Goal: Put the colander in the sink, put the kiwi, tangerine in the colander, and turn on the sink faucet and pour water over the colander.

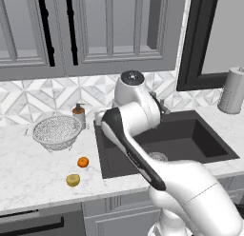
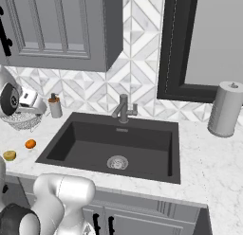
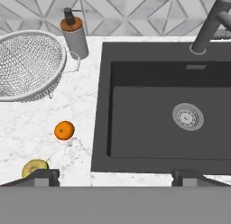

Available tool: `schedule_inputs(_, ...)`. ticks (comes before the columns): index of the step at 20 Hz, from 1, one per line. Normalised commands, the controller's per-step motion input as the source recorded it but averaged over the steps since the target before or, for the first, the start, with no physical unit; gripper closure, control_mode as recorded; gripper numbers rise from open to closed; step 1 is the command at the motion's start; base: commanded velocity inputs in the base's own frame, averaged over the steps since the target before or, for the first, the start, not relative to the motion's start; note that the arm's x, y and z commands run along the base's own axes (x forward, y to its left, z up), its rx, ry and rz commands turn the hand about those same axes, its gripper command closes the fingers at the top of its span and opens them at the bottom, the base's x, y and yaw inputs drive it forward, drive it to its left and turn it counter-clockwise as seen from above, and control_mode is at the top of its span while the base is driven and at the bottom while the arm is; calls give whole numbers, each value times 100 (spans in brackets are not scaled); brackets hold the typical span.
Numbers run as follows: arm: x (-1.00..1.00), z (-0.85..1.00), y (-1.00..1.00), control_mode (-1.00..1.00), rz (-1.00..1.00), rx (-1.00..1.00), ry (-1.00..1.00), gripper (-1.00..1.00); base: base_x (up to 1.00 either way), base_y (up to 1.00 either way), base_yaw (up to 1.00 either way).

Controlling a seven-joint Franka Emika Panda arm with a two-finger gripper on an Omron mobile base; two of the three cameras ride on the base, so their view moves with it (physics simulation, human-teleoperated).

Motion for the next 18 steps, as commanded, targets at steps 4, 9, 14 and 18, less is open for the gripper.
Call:
schedule_inputs(4, -11, -19, 62, -100, -37, 6, -15, -100, 0, 0, 0)
schedule_inputs(9, -18, -17, 47, -100, -39, 8, -17, -100, 0, 0, 0)
schedule_inputs(14, -1, -5, 15, -100, -18, 18, 2, -100, 0, 0, 0)
schedule_inputs(18, 5, -5, 17, -100, -1, 16, 8, -100, 0, 0, 0)
